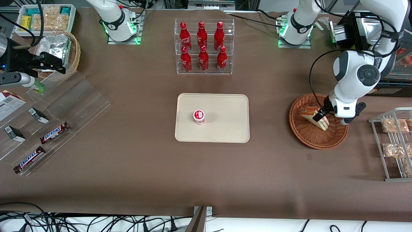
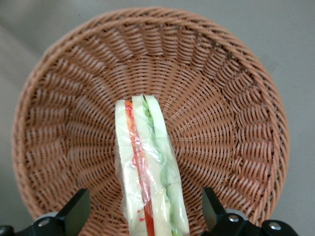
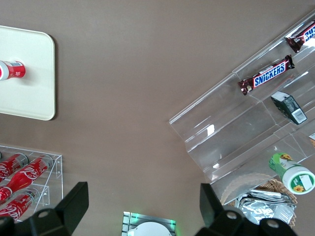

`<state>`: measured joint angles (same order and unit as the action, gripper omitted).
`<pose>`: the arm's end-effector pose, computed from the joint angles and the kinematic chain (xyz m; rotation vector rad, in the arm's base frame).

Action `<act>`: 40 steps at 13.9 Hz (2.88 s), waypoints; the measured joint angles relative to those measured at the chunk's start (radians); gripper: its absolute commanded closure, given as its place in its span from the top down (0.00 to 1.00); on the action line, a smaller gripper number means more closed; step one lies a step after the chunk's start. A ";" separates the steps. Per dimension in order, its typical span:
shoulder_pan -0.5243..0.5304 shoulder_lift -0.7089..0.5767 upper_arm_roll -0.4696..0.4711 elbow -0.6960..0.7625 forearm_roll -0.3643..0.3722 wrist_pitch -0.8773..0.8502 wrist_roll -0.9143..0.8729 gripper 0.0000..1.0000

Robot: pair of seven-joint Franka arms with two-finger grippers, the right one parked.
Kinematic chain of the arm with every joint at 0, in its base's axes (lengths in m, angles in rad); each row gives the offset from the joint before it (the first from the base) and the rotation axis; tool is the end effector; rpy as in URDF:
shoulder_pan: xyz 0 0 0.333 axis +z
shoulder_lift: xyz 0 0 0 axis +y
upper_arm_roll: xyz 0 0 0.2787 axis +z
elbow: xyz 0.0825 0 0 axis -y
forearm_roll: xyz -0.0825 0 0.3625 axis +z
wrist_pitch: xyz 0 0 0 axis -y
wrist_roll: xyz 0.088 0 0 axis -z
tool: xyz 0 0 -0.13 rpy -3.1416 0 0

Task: Place sandwich from basket to tray
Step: 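Close the left gripper on the wrapped sandwich and lift it, then carry the held sandwich with the left gripper over the cream tray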

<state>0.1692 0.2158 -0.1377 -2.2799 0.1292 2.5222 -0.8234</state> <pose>0.5158 0.0151 0.2212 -2.8903 -1.1450 -0.0711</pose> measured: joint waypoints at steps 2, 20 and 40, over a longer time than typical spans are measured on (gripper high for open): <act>0.000 0.025 0.000 -0.003 0.000 0.030 -0.002 1.00; 0.001 0.017 -0.005 0.123 0.006 -0.205 0.047 0.00; -0.073 0.025 -0.468 0.509 -0.060 -0.568 0.280 0.00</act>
<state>0.0958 0.2407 -0.6056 -1.7711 0.0690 1.9543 -0.5432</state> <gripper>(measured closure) 0.811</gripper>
